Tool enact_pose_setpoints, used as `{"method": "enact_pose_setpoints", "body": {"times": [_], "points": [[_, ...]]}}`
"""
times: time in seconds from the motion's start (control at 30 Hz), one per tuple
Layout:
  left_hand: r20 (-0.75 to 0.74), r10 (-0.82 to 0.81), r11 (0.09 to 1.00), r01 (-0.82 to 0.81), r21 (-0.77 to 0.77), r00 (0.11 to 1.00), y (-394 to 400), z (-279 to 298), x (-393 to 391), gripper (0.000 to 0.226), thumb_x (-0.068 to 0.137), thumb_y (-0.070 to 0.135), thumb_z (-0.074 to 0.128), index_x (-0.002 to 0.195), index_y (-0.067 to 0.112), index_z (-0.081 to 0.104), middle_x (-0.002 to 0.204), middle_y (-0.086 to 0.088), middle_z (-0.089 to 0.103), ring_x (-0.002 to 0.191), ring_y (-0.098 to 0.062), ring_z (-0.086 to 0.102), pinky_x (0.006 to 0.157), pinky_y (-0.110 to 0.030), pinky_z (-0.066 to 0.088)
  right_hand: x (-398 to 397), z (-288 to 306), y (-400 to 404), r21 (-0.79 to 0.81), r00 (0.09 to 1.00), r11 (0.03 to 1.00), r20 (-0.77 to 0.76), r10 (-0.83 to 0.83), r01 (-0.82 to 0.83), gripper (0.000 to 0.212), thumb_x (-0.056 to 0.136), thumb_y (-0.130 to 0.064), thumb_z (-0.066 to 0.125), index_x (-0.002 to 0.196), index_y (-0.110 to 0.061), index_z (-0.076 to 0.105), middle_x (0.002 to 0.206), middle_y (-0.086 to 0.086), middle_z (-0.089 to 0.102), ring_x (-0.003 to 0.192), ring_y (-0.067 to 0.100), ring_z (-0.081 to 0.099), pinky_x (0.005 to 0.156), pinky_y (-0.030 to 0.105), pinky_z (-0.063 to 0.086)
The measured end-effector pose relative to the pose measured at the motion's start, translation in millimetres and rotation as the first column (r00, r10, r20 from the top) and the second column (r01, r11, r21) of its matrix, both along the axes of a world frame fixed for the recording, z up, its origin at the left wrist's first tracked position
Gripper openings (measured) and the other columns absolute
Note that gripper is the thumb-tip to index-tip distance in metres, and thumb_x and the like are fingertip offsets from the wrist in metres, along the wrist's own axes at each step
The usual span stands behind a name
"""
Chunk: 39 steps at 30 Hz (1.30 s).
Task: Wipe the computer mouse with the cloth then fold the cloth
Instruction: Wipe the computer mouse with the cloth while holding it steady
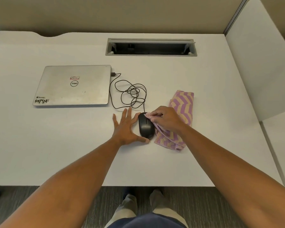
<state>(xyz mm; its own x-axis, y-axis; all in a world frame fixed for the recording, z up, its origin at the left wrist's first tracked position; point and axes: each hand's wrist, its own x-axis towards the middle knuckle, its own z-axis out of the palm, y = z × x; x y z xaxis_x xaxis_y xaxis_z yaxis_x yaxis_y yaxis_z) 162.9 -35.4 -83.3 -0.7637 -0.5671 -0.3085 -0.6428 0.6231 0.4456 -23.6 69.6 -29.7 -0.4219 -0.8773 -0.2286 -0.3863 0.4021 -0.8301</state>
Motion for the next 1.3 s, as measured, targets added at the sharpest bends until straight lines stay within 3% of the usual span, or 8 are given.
{"method": "enact_pose_setpoints", "body": {"times": [0.23, 0.47, 0.63, 0.77, 0.93, 1.07, 1.17, 1.3], "points": [[-0.013, 0.010, 1.000, -0.010, 0.028, 1.000, 1, 3, 0, 0.140, 0.037, 0.100, 0.058, 0.155, 0.046, 0.004, 0.166, 0.006, -0.018, 0.137, 0.001, -0.040, 0.107, -0.049, -0.034, -14, 5, 29, 0.160, 0.974, 0.965, 0.128, 0.189, -0.209, 0.016, 0.075, -0.012, 0.077, 0.088, -0.021, 0.080, 0.087, -0.008, 0.075, 0.080, -0.001, 0.066, 0.065, 0.007, 0.048], [-0.003, -0.012, 1.000, 0.012, 0.027, 1.000, 1, 4, 0, 0.137, 0.042, 0.097, 0.061, 0.155, 0.045, 0.004, 0.166, 0.004, -0.019, 0.143, -0.006, -0.035, 0.107, -0.050, -0.034, -10, -8, 9, 0.056, 0.993, 0.996, 0.090, -0.069, 0.064, 0.019, 0.081, -0.005, 0.074, 0.098, -0.014, 0.077, 0.099, -0.003, 0.075, 0.081, -0.009, 0.065, 0.070, 0.002, 0.047], [0.003, -0.020, 1.000, 0.020, 0.010, 1.000, 1, 3, 1, 0.136, 0.043, 0.098, 0.058, 0.155, 0.045, 0.003, 0.165, 0.004, -0.019, 0.144, -0.007, -0.034, 0.107, -0.050, -0.034, -10, -9, -15, 0.092, 0.995, 0.990, -0.002, -0.104, 0.104, 0.022, 0.087, -0.007, 0.068, 0.107, -0.011, 0.074, 0.109, 0.005, 0.072, 0.094, 0.008, 0.062, 0.082, 0.013, 0.045], [0.019, -0.024, 1.000, 0.024, -0.002, 1.000, 0, 2, 0, 0.137, 0.043, 0.100, 0.055, 0.156, 0.044, 0.002, 0.165, 0.004, -0.020, 0.146, -0.011, -0.031, 0.109, -0.054, -0.031, -2, -4, -24, 0.079, 0.991, 0.997, -0.131, -0.001, 0.011, 0.023, 0.089, 0.000, 0.060, 0.104, -0.007, 0.076, 0.107, 0.007, 0.069, 0.097, 0.014, 0.062, 0.085, 0.019, 0.047], [0.023, -0.021, 1.000, 0.021, -0.013, 1.000, 1, 1, 0, 0.138, 0.042, 0.102, 0.051, 0.156, 0.041, 0.002, 0.165, 0.004, -0.021, 0.146, -0.010, -0.033, 0.109, -0.056, -0.030, 5, 10, -23, 0.097, 0.950, 0.959, -0.141, 0.278, -0.266, 0.035, 0.072, 0.016, 0.054, 0.074, -0.010, 0.077, 0.090, -0.005, 0.068, 0.090, 0.010, 0.066, 0.077, 0.020, 0.052], [0.026, -0.026, 1.000, 0.027, -0.009, 0.999, 1, 3, 0, 0.137, 0.041, 0.102, 0.051, 0.155, 0.045, 0.000, 0.165, 0.003, -0.021, 0.147, -0.012, -0.031, 0.110, -0.058, -0.028, -11, 10, -23, 0.128, 0.968, 0.974, -0.141, 0.206, -0.189, 0.016, 0.083, -0.003, 0.068, 0.093, -0.012, 0.075, 0.094, -0.003, 0.071, 0.090, 0.007, 0.065, 0.078, 0.022, 0.052], [0.012, -0.020, 1.000, 0.020, -0.002, 1.000, 0, 1, 0, 0.137, 0.041, 0.101, 0.054, 0.155, 0.046, 0.002, 0.165, 0.005, -0.021, 0.144, -0.009, -0.035, 0.108, -0.054, -0.032, -7, 6, -28, 0.219, 0.923, 0.959, -0.301, 0.239, -0.177, 0.024, 0.088, -0.005, 0.059, 0.109, -0.003, 0.070, 0.112, 0.012, 0.063, 0.104, 0.025, 0.060, 0.089, 0.033, 0.050], [0.013, -0.023, 1.000, 0.023, -0.002, 1.000, 0, 0, 0, 0.137, 0.040, 0.102, 0.053, 0.155, 0.047, 0.001, 0.165, 0.005, -0.022, 0.145, -0.009, -0.035, 0.109, -0.054, -0.032, -10, 7, -29, 0.300, 0.947, 0.938, -0.209, 0.243, -0.175, 0.028, 0.090, -0.009, 0.059, 0.116, -0.010, 0.070, 0.121, 0.009, 0.066, 0.109, 0.021, 0.061, 0.088, 0.026, 0.047]]}}
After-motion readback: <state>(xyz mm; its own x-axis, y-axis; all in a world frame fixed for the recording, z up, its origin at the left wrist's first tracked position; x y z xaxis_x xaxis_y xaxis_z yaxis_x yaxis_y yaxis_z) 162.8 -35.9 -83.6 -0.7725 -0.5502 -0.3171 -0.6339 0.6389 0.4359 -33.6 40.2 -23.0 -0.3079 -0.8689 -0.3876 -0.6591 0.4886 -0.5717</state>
